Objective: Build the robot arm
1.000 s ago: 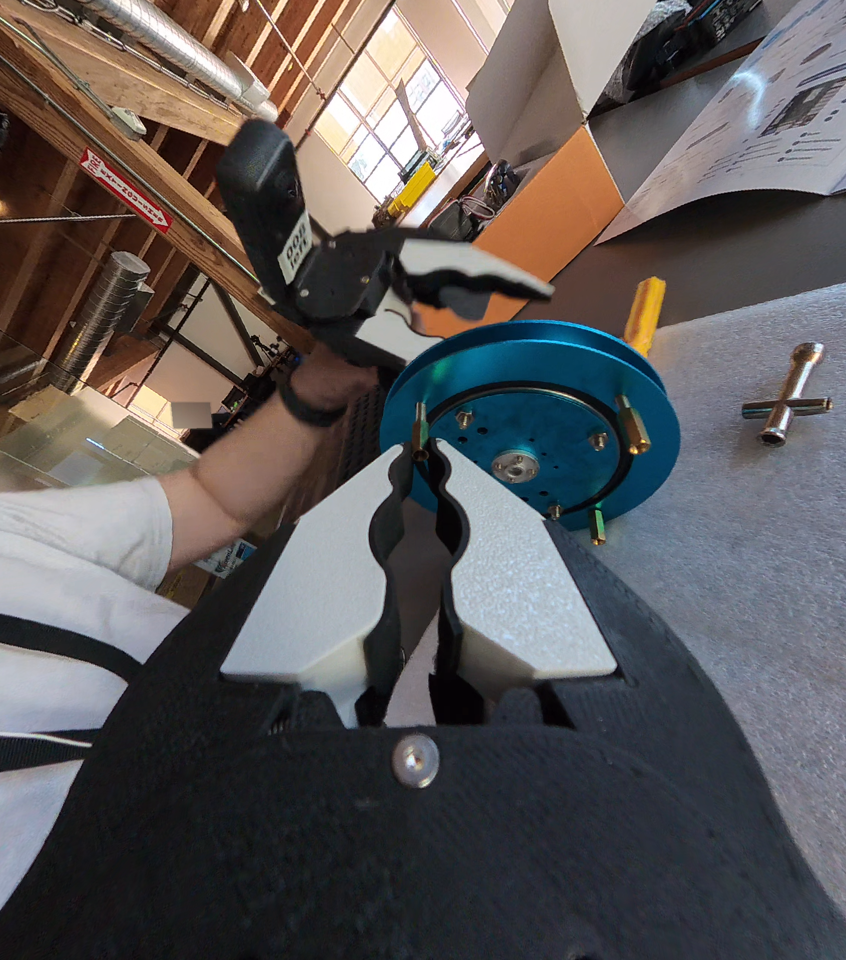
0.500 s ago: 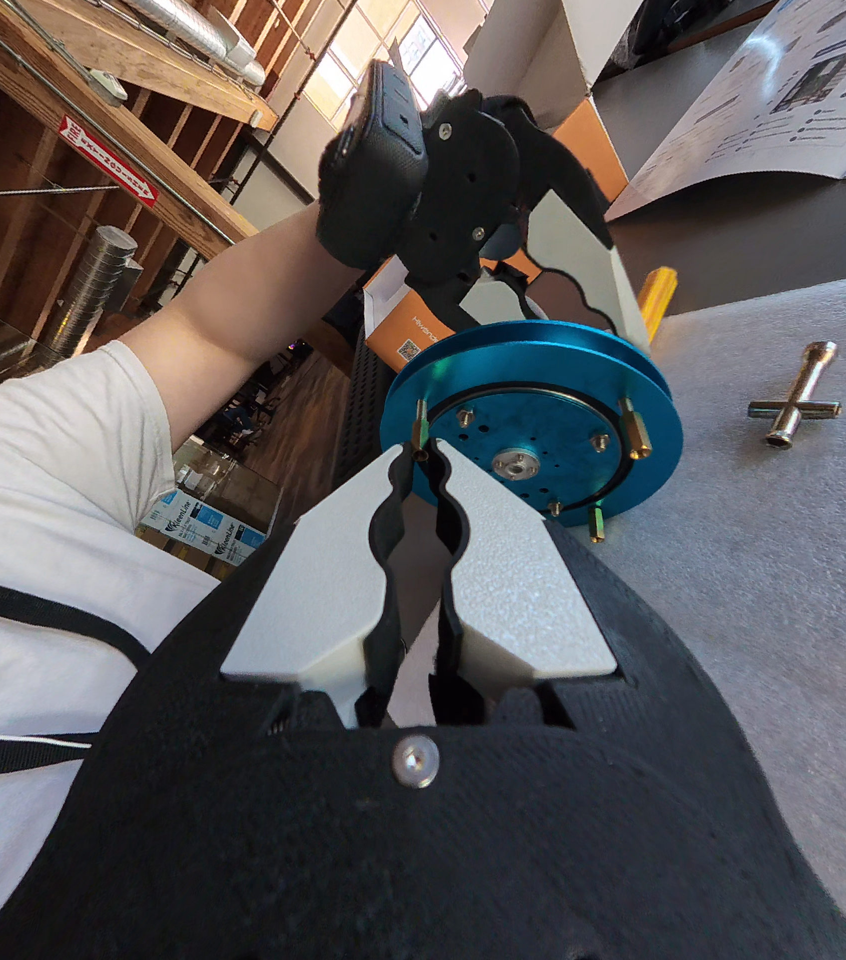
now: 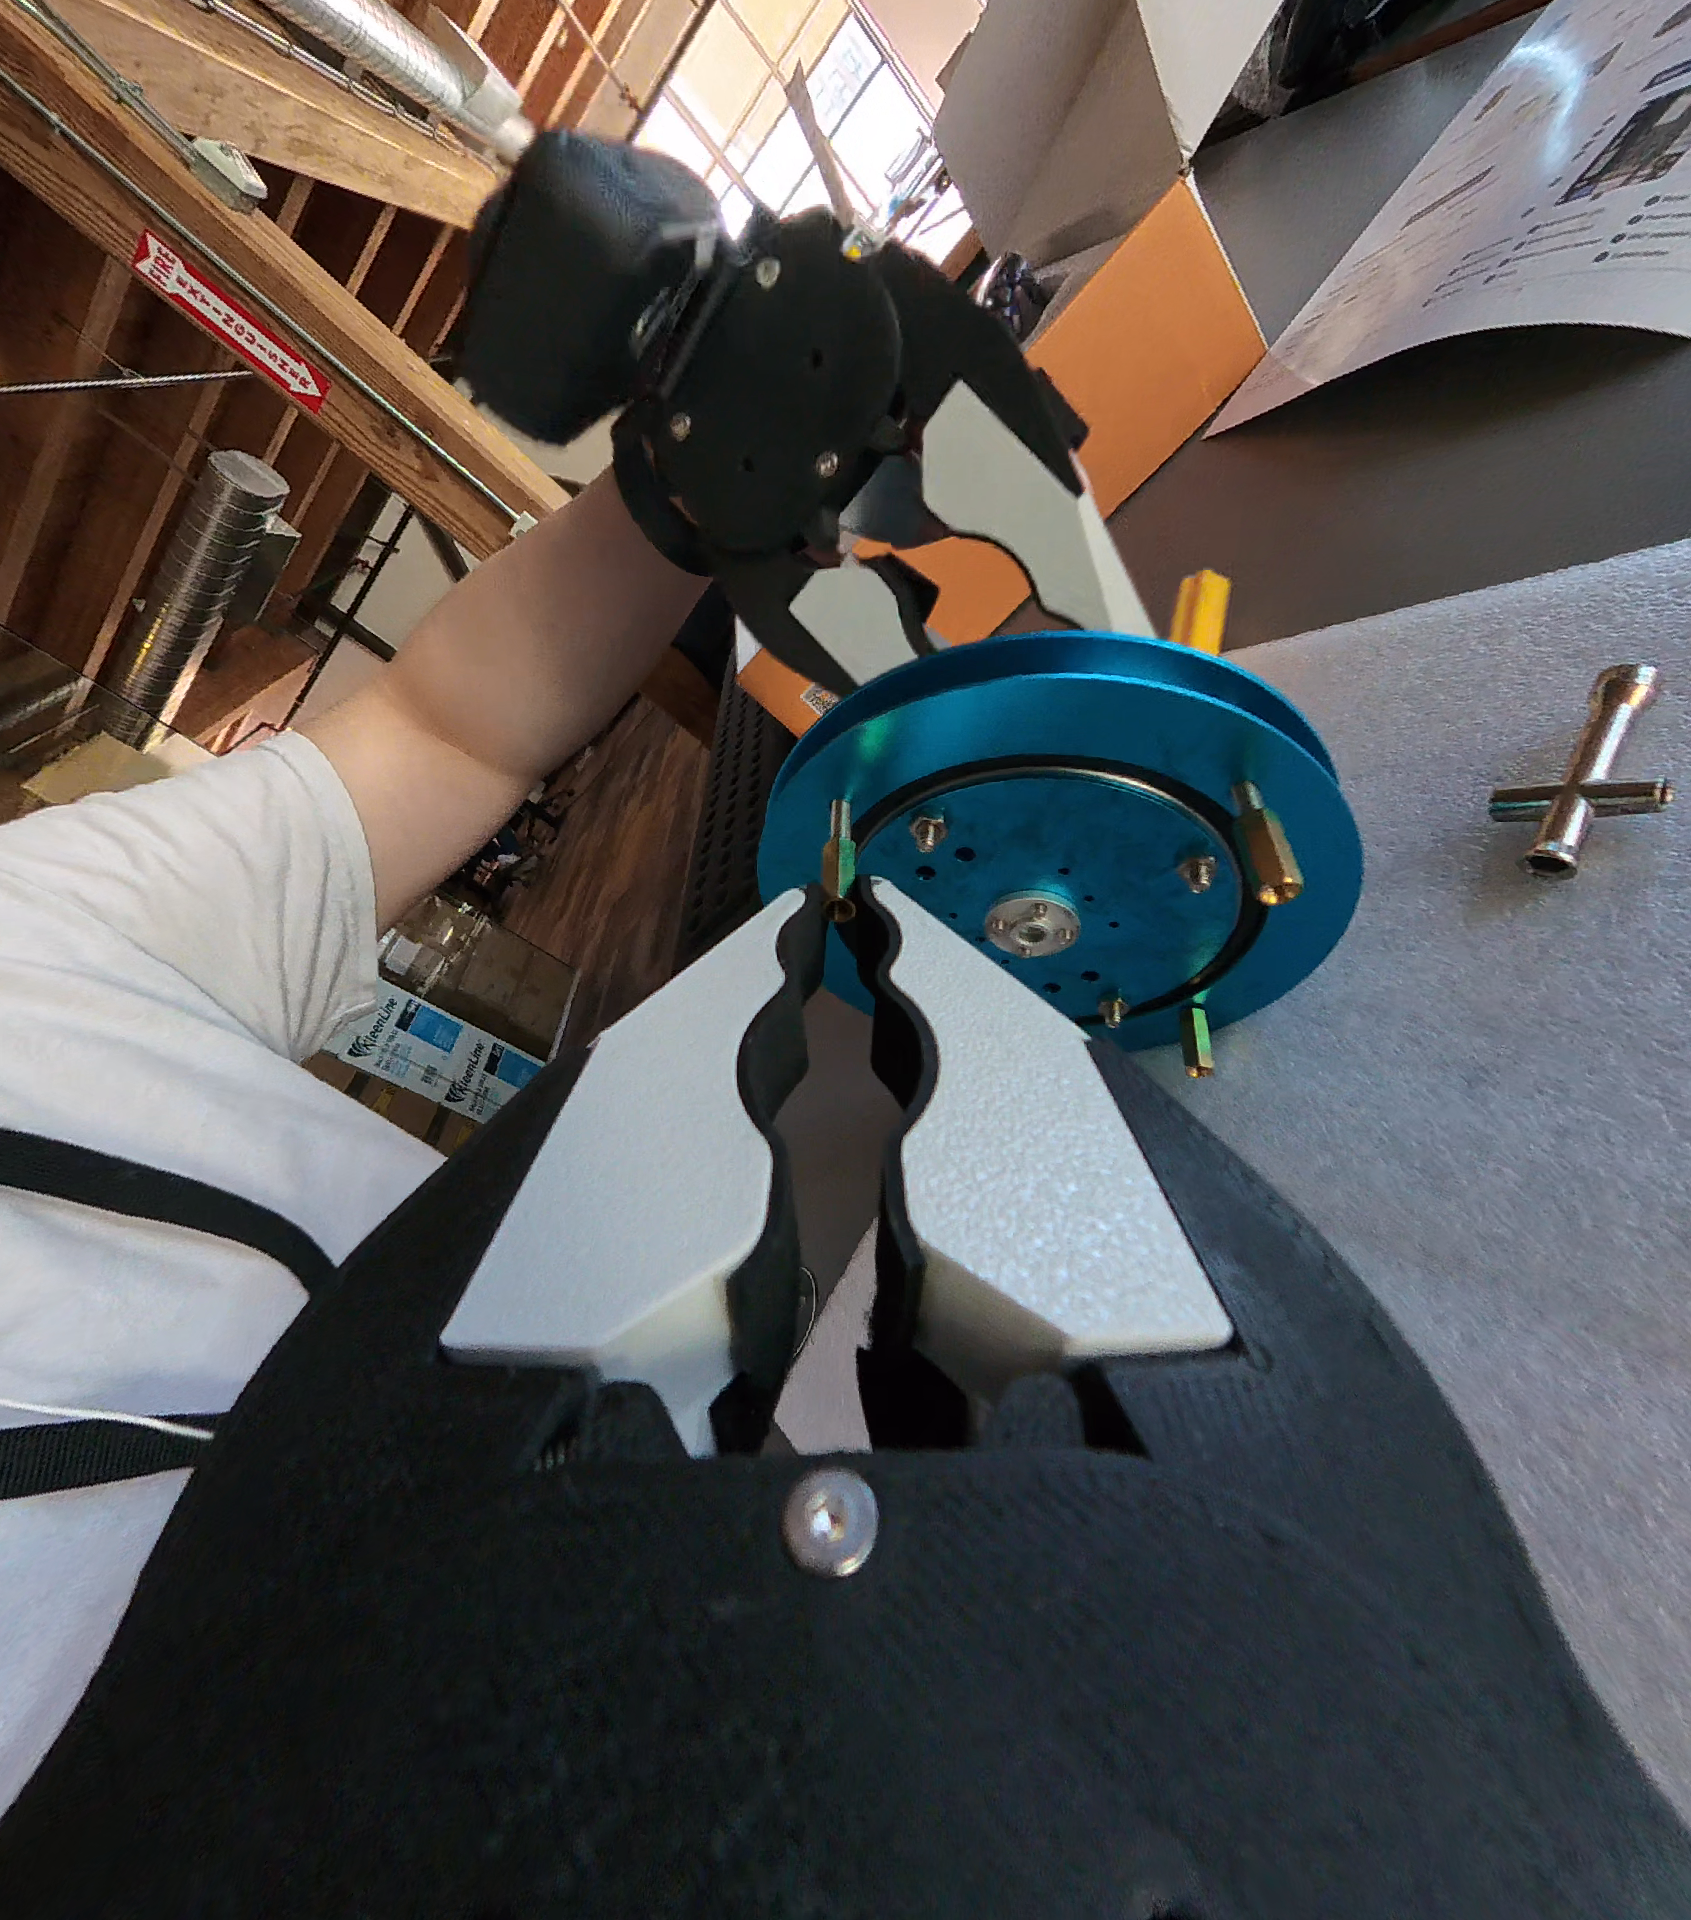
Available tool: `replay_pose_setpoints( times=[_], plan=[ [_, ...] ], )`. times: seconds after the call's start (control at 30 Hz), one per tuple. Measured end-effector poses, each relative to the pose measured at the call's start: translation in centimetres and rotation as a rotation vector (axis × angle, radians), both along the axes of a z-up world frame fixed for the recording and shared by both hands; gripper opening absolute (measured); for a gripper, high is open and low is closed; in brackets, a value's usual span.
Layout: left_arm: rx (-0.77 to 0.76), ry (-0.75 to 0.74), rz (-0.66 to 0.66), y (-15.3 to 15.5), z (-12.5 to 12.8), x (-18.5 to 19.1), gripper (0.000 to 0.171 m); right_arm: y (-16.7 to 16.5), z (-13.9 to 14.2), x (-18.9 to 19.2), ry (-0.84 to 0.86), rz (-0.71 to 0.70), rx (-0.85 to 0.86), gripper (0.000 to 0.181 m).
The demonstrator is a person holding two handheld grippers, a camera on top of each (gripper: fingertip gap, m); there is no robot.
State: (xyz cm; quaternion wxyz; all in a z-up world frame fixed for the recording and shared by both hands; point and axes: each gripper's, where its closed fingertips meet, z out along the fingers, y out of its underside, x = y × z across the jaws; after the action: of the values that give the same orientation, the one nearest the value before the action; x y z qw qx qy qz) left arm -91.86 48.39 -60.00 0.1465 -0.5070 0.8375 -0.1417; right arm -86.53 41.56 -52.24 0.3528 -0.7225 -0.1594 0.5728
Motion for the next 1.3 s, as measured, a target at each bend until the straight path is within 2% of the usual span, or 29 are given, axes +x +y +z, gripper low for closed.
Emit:
replay_pose_setpoints(
  times=[0.07, 0.13, 0.23, 0.27, 0.33, 0.57, 0.83, 1.03, 1.2, 1.3],
  plan=[
    [0.068, 0.038, -0.071, 0.0, -0.9, -0.2, 0.028, 0.0, 0.0, 0.1, -0.006, -0.008, -0.004, 0.003],
    [0.059, 0.07, -0.106, -0.2, -1.8, -0.2, 0.024, 0.1, -0.1, 0.3, -0.013, -0.016, -0.005, 0.003],
    [-0.007, 0.097, -0.101, -0.6, -2.6, -0.3, 0.018, 0.1, -0.1, 0.4, -0.008, -0.029, -0.011, 0.003],
    [-0.023, 0.101, -0.091, -0.6, -2.5, -0.3, 0.006, 0.1, -0.1, 0.4, -0.003, -0.03, -0.015, 0.003],
    [-0.058, 0.081, -0.058, -0.4, -2.0, -0.3, 0.005, 0.0, -0.1, 0.3, 0.005, -0.024, -0.025, 0.003],
    [-0.218, -0.145, 0.098, -1.1, 2.2, 1.3, 0.003, 0.0, -0.1, 0.3, -0.023, -0.007, -0.021, 0.003],
    [-0.19, -0.417, 0.219, -1.8, 5.4, 1.1, 0.002, 0.2, 0.0, 0.2, -0.02, 0.02, -0.033, 0.003],
    [-0.062, -0.533, 0.276, -1.5, 7.0, 1.0, 0.002, 0.3, 0.0, -0.3, -0.042, 0.039, -0.02, 0.003],
    [-0.142, -0.7, 0.332, -0.2, 10.1, 1.6, 0.002, 0.4, 0.1, -0.3, -0.03, 0.036, -0.021, 0.003],
    [-0.088, -0.731, 0.294, 0.2, 9.7, 2.3, 0.002, 0.5, 0.1, -0.3, -0.024, 0.033, -0.022, 0.003]
  ],
)
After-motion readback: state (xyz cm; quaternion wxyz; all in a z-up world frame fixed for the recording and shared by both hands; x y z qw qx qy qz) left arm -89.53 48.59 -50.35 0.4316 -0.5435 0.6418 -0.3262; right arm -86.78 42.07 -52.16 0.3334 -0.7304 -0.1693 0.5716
